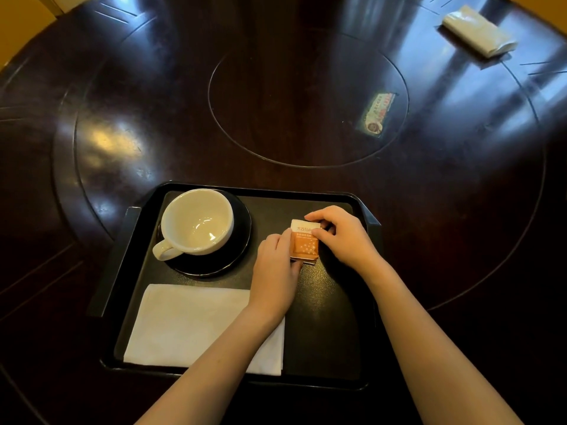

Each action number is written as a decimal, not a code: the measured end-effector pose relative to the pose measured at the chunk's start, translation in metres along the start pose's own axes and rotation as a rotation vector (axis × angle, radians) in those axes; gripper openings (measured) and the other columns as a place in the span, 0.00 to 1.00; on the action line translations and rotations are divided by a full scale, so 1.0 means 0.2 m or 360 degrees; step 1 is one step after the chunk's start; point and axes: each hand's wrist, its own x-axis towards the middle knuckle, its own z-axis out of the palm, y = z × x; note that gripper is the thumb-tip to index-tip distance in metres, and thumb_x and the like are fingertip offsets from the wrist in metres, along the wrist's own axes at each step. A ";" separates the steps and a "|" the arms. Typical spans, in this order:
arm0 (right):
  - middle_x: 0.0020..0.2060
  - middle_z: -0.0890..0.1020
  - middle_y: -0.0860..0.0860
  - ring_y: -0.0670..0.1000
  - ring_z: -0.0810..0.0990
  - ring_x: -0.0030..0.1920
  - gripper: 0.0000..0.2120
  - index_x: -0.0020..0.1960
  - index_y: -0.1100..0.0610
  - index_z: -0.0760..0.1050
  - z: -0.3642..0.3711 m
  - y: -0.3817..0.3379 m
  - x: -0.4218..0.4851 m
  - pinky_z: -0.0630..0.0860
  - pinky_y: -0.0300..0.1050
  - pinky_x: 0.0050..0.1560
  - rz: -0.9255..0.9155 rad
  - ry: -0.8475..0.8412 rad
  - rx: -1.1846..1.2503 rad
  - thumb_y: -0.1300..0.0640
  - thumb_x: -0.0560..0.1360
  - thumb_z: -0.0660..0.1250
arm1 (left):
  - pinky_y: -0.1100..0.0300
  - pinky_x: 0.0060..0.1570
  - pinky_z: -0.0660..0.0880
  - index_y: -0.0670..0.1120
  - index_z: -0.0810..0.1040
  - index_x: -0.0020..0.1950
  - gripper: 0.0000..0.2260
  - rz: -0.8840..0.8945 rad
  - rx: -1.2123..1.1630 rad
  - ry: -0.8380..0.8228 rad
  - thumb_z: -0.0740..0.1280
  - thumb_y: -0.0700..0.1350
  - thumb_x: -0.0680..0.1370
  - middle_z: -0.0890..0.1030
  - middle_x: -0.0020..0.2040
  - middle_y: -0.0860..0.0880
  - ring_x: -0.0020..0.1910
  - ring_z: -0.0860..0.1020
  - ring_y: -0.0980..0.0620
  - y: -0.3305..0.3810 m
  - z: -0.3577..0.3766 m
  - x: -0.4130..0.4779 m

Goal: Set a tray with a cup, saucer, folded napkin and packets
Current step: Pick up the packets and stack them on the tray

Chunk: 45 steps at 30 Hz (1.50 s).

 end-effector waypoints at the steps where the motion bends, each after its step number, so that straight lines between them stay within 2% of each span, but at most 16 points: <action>1: 0.56 0.78 0.50 0.45 0.74 0.55 0.15 0.61 0.54 0.75 0.00 0.00 0.00 0.71 0.34 0.51 0.0006 0.0018 0.0024 0.62 0.75 0.65 | 0.68 0.53 0.62 0.47 0.67 0.70 0.24 0.0002 -0.0019 -0.0013 0.68 0.45 0.75 0.75 0.61 0.49 0.60 0.71 0.53 0.00 0.00 0.00; 3: 0.56 0.78 0.50 0.43 0.74 0.52 0.15 0.62 0.54 0.74 0.02 0.00 -0.02 0.72 0.33 0.49 0.0023 0.0089 0.0087 0.62 0.75 0.65 | 0.67 0.56 0.65 0.46 0.65 0.71 0.26 -0.0024 -0.0066 -0.0052 0.68 0.45 0.75 0.75 0.62 0.48 0.61 0.71 0.53 0.00 -0.01 0.00; 5: 0.56 0.78 0.49 0.41 0.75 0.50 0.16 0.63 0.55 0.73 0.04 0.00 -0.06 0.73 0.30 0.46 0.0063 0.0249 0.0166 0.61 0.76 0.64 | 0.60 0.61 0.71 0.46 0.63 0.73 0.29 -0.0094 -0.0123 -0.0109 0.69 0.45 0.74 0.73 0.64 0.48 0.62 0.71 0.51 0.00 -0.02 0.00; 7: 0.55 0.78 0.48 0.38 0.75 0.47 0.15 0.63 0.55 0.73 0.07 0.00 -0.11 0.73 0.26 0.42 0.0137 0.0483 0.0229 0.61 0.77 0.63 | 0.52 0.61 0.74 0.46 0.61 0.74 0.32 -0.0146 -0.0152 -0.0164 0.71 0.44 0.73 0.72 0.65 0.47 0.62 0.71 0.50 0.00 -0.04 0.02; 9: 0.55 0.79 0.49 0.39 0.76 0.48 0.15 0.63 0.55 0.73 0.11 0.00 -0.16 0.72 0.27 0.42 0.0278 0.0621 0.0277 0.62 0.77 0.63 | 0.51 0.61 0.74 0.46 0.59 0.74 0.34 -0.0151 -0.0150 -0.0223 0.71 0.43 0.72 0.70 0.67 0.47 0.64 0.70 0.50 0.01 -0.05 0.03; 11: 0.55 0.79 0.50 0.42 0.77 0.50 0.16 0.64 0.55 0.72 0.15 0.00 -0.20 0.73 0.29 0.43 0.0379 0.0623 0.0317 0.63 0.76 0.63 | 0.51 0.61 0.74 0.47 0.58 0.74 0.34 -0.0153 -0.0173 -0.0258 0.71 0.42 0.72 0.70 0.67 0.47 0.64 0.71 0.50 0.02 -0.06 0.04; 15: 0.56 0.79 0.50 0.43 0.79 0.50 0.17 0.64 0.55 0.73 0.18 -0.01 -0.21 0.73 0.26 0.39 0.0383 0.0576 0.0335 0.63 0.76 0.64 | 0.54 0.59 0.75 0.48 0.61 0.73 0.32 -0.0148 -0.0222 -0.0245 0.70 0.40 0.72 0.72 0.64 0.47 0.60 0.73 0.51 0.04 -0.05 0.05; 19: 0.57 0.79 0.51 0.44 0.79 0.49 0.17 0.64 0.55 0.73 0.17 -0.01 -0.22 0.74 0.29 0.42 0.0427 0.0595 0.0340 0.64 0.76 0.64 | 0.58 0.56 0.76 0.50 0.63 0.72 0.29 -0.0144 -0.0253 -0.0214 0.69 0.39 0.73 0.73 0.62 0.48 0.57 0.74 0.52 0.05 -0.04 0.05; 26: 0.59 0.77 0.51 0.44 0.78 0.51 0.17 0.64 0.55 0.73 0.18 -0.02 -0.24 0.75 0.30 0.43 0.0448 0.0641 0.0297 0.63 0.76 0.64 | 0.56 0.58 0.75 0.48 0.62 0.73 0.29 -0.0106 -0.0188 -0.0210 0.68 0.39 0.74 0.73 0.63 0.48 0.60 0.73 0.51 0.05 -0.01 0.05; 29: 0.59 0.77 0.51 0.43 0.77 0.51 0.18 0.65 0.56 0.72 0.19 -0.03 -0.25 0.76 0.32 0.46 0.0457 0.0659 0.0314 0.63 0.76 0.64 | 0.55 0.60 0.74 0.48 0.61 0.73 0.30 -0.0122 -0.0170 -0.0222 0.68 0.39 0.74 0.72 0.64 0.47 0.62 0.71 0.50 0.05 -0.01 0.05; 35: 0.59 0.77 0.51 0.43 0.77 0.52 0.18 0.65 0.56 0.72 0.19 -0.03 -0.26 0.75 0.32 0.45 0.0464 0.0642 0.0320 0.63 0.75 0.65 | 0.61 0.55 0.73 0.50 0.63 0.72 0.29 -0.0171 -0.0270 -0.0256 0.69 0.38 0.73 0.72 0.63 0.47 0.59 0.73 0.51 0.08 -0.02 0.06; 38: 0.59 0.76 0.51 0.44 0.78 0.52 0.18 0.64 0.56 0.72 0.19 -0.02 -0.27 0.74 0.30 0.44 0.0443 0.0639 0.0308 0.63 0.75 0.66 | 0.60 0.56 0.74 0.49 0.62 0.72 0.30 -0.0177 -0.0270 -0.0277 0.69 0.39 0.73 0.71 0.64 0.47 0.60 0.73 0.50 0.08 -0.02 0.07; 42: 0.60 0.76 0.51 0.43 0.77 0.53 0.20 0.65 0.55 0.71 0.19 -0.01 -0.29 0.73 0.29 0.43 0.0415 0.0622 0.0267 0.62 0.74 0.68 | 0.52 0.61 0.74 0.48 0.60 0.73 0.31 -0.0158 -0.0197 -0.0277 0.70 0.40 0.73 0.70 0.66 0.46 0.63 0.71 0.50 0.06 -0.04 0.07; 45: 0.60 0.75 0.50 0.42 0.75 0.53 0.22 0.65 0.55 0.70 0.19 -0.02 -0.30 0.72 0.26 0.41 0.0390 0.0580 0.0298 0.61 0.73 0.69 | 0.51 0.62 0.73 0.48 0.59 0.74 0.32 -0.0124 -0.0143 -0.0322 0.69 0.40 0.73 0.69 0.67 0.46 0.65 0.69 0.49 0.06 -0.04 0.07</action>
